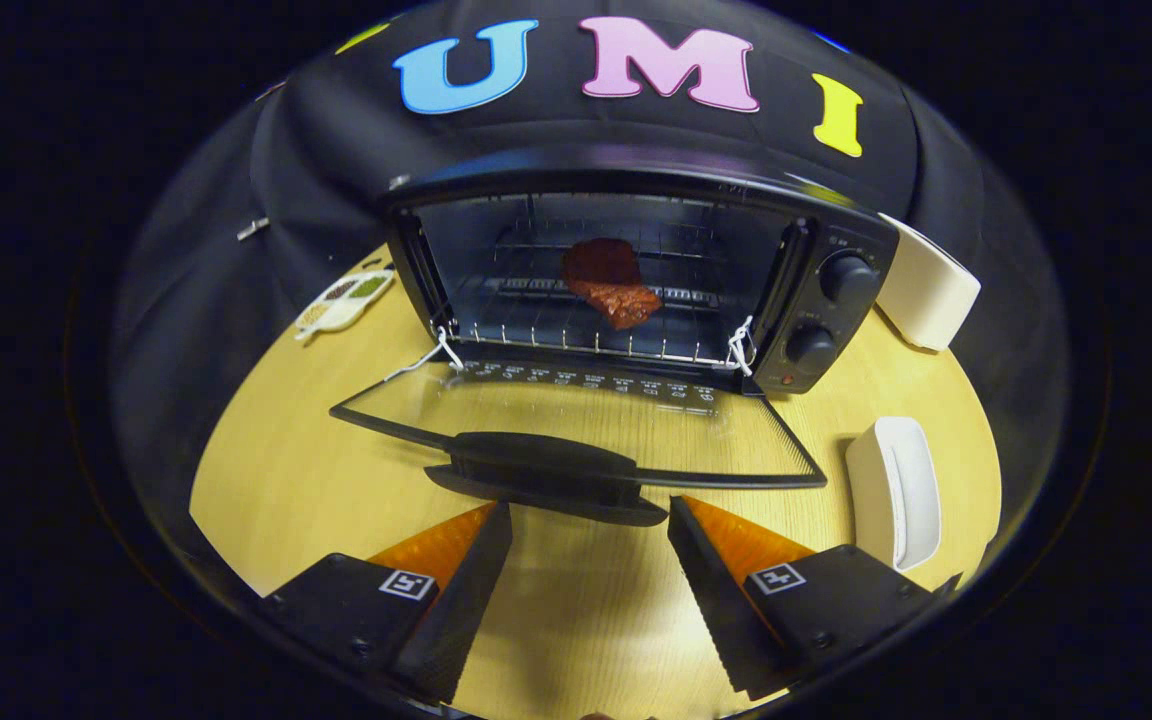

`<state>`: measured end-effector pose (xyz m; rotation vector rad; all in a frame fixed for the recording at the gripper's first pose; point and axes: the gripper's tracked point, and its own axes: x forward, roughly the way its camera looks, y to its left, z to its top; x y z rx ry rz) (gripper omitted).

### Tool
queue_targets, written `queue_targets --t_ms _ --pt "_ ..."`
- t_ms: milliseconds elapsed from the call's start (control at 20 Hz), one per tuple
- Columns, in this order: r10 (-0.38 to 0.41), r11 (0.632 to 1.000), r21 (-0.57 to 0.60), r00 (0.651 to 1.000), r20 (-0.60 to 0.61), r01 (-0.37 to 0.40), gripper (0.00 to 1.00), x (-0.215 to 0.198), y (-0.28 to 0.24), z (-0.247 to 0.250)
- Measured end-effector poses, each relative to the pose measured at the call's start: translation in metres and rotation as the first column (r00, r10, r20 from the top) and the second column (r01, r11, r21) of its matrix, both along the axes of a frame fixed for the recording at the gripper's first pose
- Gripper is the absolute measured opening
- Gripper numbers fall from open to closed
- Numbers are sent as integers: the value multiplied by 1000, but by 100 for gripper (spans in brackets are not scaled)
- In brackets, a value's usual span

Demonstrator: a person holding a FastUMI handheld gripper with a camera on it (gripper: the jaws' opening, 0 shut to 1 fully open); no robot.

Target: Open the toaster oven, put the food inside, and close the toaster oven door.

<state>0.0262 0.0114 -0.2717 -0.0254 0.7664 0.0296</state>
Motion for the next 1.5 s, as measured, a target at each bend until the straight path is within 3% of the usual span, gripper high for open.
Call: queue_targets --t_ms 350,600,900,1100,1500 --pt "-59 994 95 991 124 48 98 48 3 64" --pt "-86 991 124 965 247 57 98 77 -3 123" --pt "-89 989 140 923 375 39 98 62 -18 185" --pt "-54 998 55 875 480 31 98 47 -44 232" --pt "-78 995 -7 783 617 104 98 11 -101 309"
